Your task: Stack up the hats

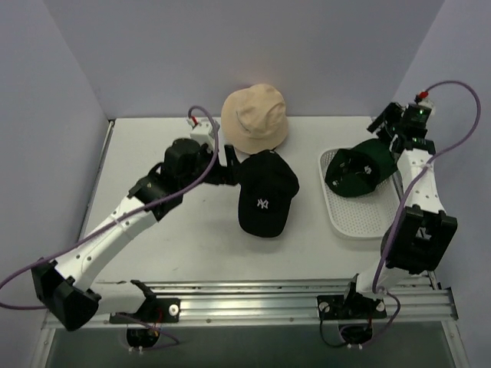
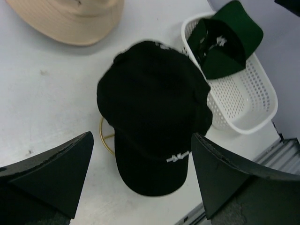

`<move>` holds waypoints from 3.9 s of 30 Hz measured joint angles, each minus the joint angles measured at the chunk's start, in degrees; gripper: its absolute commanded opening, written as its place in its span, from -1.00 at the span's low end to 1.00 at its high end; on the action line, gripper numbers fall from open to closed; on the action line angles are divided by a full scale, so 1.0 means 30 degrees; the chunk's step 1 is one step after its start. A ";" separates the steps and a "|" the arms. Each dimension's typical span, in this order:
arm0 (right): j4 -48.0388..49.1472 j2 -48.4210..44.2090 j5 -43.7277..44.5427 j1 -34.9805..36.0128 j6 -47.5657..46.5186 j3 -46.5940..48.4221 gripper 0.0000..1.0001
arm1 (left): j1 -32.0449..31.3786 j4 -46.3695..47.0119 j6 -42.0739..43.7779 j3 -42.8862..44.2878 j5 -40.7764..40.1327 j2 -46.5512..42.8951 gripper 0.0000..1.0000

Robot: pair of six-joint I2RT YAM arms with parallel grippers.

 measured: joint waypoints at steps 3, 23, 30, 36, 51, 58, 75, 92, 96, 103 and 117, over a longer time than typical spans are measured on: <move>0.0219 -0.0692 0.0189 -0.1158 0.0678 -0.2062 0.48 | -0.0874 0.0670 -0.0168 -0.2470 -0.0044 -0.1443 0.88; 0.1639 -0.0984 0.1668 -0.3293 0.2040 -0.3249 0.57 | -0.4736 0.4779 0.0838 -1.0469 -0.4109 -0.7868 0.88; 0.2273 -0.0015 0.1392 -0.3504 0.2004 -0.2769 0.57 | -0.4838 0.6382 0.0860 -1.2269 -0.4721 -0.8932 0.88; 0.2244 0.1180 0.1370 -0.3563 0.1625 -0.2550 0.53 | -0.4838 0.6652 0.0867 -1.2393 -0.5523 -0.9952 0.88; 0.2259 0.2747 0.0321 -0.4255 0.0707 -0.2550 0.46 | -0.4838 0.7271 0.0874 -1.2502 -0.5894 -0.9857 0.88; 0.2426 0.3337 0.0146 -0.4393 0.0721 -0.2557 0.33 | -0.4838 0.7315 0.0874 -1.2611 -0.5901 -1.0265 0.88; 0.2841 0.3789 -0.0976 -0.4393 0.0838 -0.2681 -1.00 | -0.4838 0.7402 0.0874 -1.2750 -0.5901 -1.0703 0.88; 0.1530 -0.3534 0.2426 -0.0364 -0.0007 0.0291 -1.00 | -0.4838 0.3002 -0.0423 -0.6258 -0.5107 -0.8918 0.92; 0.1953 -0.6375 0.4204 0.2652 -0.1909 0.0160 -1.00 | -0.4838 0.1093 -0.0663 -0.2106 -0.4379 -0.7592 0.92; 0.4648 -1.1256 0.6419 0.8808 -0.6543 -0.1596 -1.00 | -0.4787 -0.2127 -0.0670 0.5413 -0.3089 -0.3891 0.92; 0.5923 -1.3522 0.4204 1.1045 -1.0681 -0.1989 -1.00 | -0.4371 -0.4976 -0.3956 1.6320 0.0481 0.2994 0.94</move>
